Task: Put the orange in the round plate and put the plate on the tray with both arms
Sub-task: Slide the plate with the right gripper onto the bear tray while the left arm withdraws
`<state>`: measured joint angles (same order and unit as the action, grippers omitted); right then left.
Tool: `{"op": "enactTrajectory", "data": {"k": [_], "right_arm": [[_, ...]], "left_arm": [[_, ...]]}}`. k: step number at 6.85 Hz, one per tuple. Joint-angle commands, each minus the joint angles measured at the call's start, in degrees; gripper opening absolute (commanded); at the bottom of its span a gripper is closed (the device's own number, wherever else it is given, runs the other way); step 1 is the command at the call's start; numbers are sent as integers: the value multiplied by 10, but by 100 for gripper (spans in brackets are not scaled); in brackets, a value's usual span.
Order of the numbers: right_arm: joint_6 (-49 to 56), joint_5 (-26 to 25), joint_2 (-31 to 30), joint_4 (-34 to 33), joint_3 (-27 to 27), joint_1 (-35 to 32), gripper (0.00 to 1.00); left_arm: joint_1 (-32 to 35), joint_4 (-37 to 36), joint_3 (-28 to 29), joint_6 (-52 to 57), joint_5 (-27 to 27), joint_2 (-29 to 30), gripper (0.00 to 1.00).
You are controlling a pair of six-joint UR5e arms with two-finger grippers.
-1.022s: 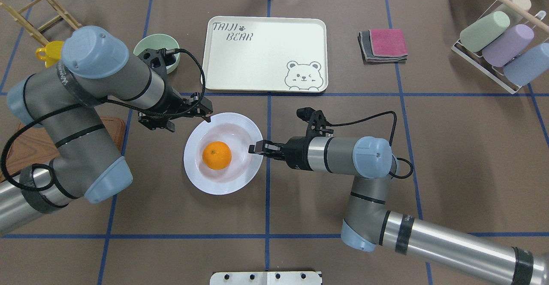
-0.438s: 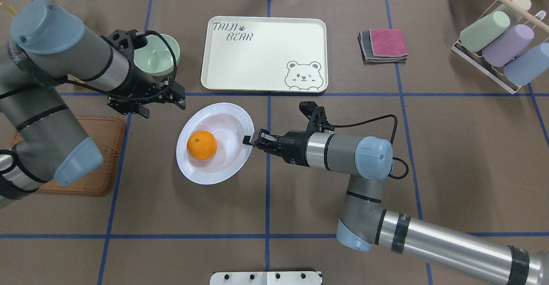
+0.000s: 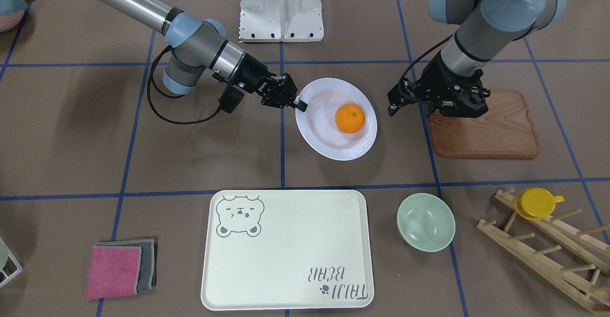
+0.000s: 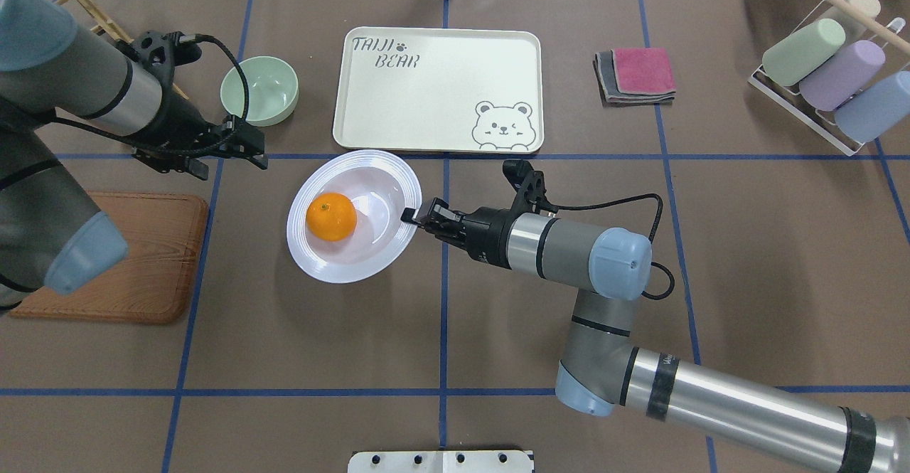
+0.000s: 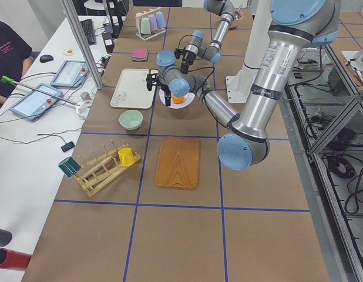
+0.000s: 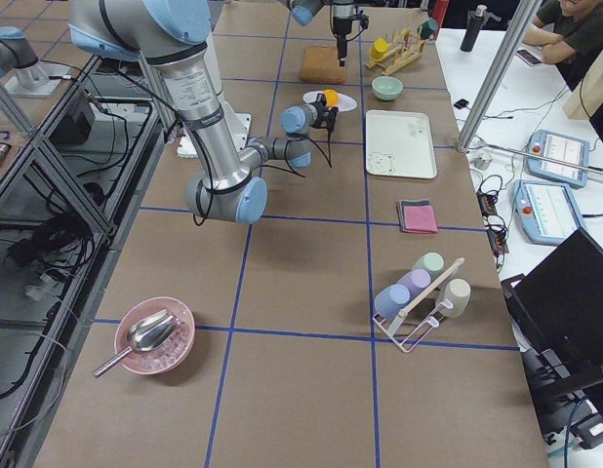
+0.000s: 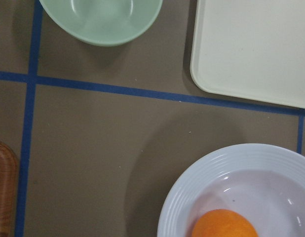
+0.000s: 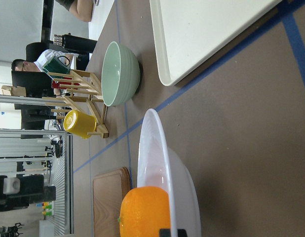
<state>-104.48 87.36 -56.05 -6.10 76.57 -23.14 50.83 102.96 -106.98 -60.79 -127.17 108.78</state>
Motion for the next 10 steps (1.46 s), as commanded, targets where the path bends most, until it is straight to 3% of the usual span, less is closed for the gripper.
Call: {"op": "enactTrajectory", "data": {"k": [1, 2, 3, 4, 5, 9, 10], "right_arm": [[-68, -149, 10, -6, -15, -9, 0], [-109, -209, 22, -33, -31, -18, 0], [-166, -269, 45, -124, -40, -21, 0], [-184, -290, 65, -208, -41, -25, 0], [-226, -310, 69, -246, -54, -28, 0], [-230, -310, 90, -250, -112, -26, 1], [-224, -303, 88, -263, -112, -27, 74]], "left_arm": [[51, -1, 4, 155, 6, -51, 98], [70, -1, 12, 207, 7, -65, 98], [81, -2, 21, 234, 7, -66, 98], [87, -1, 27, 240, 7, -66, 98], [88, -1, 27, 241, 7, -66, 98], [88, 1, 26, 242, 8, -74, 98], [88, 2, 26, 242, 8, -74, 98]]}}
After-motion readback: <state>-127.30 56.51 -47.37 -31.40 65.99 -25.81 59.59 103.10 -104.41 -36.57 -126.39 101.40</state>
